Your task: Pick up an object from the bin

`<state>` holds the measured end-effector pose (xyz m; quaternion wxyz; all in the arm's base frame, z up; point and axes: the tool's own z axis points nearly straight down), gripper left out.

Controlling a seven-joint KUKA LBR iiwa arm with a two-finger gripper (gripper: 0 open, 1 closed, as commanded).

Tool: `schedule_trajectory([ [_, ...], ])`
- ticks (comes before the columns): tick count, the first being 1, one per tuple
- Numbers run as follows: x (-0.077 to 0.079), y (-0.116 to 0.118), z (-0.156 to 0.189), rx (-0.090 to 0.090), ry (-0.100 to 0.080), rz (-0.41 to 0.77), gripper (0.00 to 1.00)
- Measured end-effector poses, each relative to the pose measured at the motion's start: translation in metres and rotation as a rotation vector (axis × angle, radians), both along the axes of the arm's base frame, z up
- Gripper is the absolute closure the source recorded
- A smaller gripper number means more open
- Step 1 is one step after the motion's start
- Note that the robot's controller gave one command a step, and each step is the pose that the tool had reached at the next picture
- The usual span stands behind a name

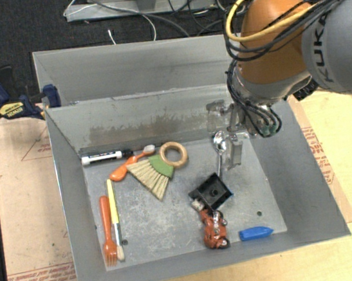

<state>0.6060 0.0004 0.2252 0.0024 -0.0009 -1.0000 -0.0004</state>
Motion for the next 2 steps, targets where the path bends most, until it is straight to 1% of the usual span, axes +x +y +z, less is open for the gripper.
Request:
schedule_trajectory([
  [1,0.001,0.0,0.004,0.0,-0.007,0.0,0.0],
  [2,-0.009,-0.002,-0.05,0.0,-0.009,0.189,0.0],
])
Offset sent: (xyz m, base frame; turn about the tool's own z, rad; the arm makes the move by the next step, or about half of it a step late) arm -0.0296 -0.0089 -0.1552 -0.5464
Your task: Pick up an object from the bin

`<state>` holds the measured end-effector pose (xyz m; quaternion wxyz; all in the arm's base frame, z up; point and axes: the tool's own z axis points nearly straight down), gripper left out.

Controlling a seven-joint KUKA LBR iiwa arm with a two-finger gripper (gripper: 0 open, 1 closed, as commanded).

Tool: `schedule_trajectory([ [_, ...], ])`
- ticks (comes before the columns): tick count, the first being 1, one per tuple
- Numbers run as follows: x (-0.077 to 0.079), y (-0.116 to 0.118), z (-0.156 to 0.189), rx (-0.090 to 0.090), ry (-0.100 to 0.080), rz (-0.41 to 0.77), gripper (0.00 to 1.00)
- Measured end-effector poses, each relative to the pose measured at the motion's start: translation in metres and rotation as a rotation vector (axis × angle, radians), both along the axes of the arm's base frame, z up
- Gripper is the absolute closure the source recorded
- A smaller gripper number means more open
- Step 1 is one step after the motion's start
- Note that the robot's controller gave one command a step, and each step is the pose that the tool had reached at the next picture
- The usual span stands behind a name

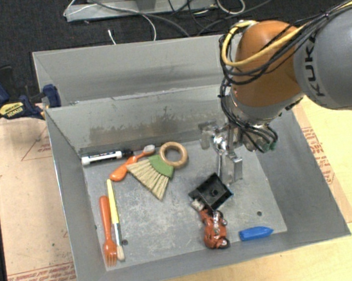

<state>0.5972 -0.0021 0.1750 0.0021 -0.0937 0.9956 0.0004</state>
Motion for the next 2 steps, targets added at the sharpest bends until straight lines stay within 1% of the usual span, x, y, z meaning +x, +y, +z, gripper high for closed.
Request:
schedule_trajectory([
  [1,-0.022,0.005,-0.016,-0.001,-0.006,0.24,0.0],
  [2,-0.034,-0.007,-0.045,-0.001,-0.002,0.462,0.0],
])
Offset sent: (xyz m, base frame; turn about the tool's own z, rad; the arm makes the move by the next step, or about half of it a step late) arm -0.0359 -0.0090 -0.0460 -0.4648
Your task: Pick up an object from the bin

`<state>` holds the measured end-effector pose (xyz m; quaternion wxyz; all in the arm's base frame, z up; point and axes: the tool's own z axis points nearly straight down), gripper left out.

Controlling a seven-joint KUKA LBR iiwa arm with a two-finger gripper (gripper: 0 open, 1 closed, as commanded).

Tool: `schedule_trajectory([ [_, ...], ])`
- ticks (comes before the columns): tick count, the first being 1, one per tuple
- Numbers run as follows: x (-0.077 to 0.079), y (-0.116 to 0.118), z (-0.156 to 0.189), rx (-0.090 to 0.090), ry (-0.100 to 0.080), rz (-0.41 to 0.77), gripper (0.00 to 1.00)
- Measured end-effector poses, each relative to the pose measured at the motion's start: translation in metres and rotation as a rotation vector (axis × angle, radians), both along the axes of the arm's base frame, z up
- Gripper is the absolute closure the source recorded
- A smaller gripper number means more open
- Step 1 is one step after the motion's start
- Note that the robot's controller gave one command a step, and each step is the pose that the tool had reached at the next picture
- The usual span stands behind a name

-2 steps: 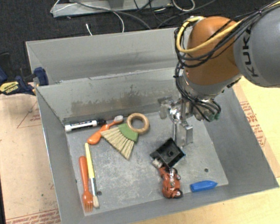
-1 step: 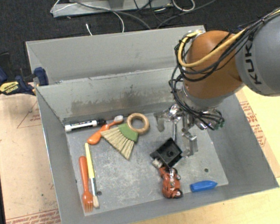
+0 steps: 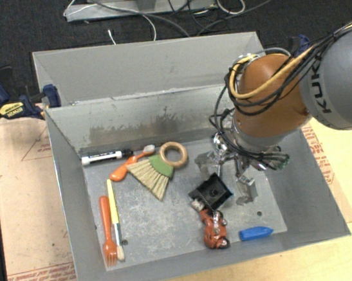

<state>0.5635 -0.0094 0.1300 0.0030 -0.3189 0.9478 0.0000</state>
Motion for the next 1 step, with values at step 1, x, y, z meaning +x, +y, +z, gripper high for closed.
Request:
schedule_trajectory([
  [1,0.0135,-0.0042,-0.0533,-0.001,-0.008,0.244,0.0],
])
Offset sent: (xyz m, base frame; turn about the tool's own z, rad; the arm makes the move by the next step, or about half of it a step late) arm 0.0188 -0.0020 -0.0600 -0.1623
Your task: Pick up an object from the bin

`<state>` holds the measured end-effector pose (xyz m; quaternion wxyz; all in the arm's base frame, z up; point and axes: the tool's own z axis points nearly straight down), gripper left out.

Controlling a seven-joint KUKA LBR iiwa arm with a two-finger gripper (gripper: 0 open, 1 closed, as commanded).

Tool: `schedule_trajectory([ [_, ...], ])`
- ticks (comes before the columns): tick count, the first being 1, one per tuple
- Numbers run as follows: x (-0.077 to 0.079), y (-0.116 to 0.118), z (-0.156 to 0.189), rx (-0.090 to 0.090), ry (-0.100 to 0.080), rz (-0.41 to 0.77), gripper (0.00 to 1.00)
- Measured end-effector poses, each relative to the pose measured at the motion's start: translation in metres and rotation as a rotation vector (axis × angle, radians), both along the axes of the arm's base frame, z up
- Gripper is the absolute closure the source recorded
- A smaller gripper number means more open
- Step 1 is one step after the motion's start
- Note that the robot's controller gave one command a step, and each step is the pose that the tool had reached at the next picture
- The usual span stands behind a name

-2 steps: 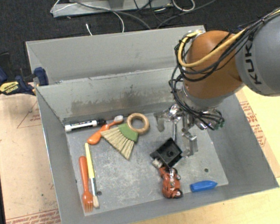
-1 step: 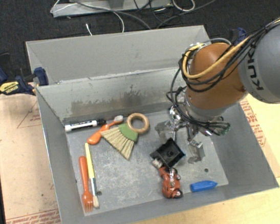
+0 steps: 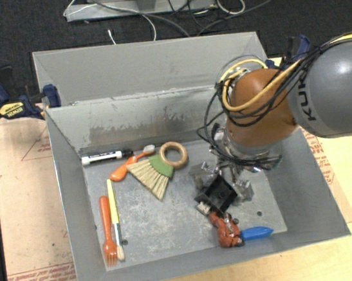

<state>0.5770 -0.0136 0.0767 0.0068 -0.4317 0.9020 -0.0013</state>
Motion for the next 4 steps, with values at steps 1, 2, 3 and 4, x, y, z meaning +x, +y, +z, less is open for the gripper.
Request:
schedule_trajectory([
  [1,0.007,0.003,-0.005,0.003,0.0,-0.084,1.0],
  [2,0.007,0.003,-0.005,0.003,0.0,-0.084,1.0],
  [3,0.007,0.004,0.009,0.004,0.0,-0.085,1.0],
  [4,0.007,0.005,0.022,0.006,-0.004,-0.087,1.0],
])
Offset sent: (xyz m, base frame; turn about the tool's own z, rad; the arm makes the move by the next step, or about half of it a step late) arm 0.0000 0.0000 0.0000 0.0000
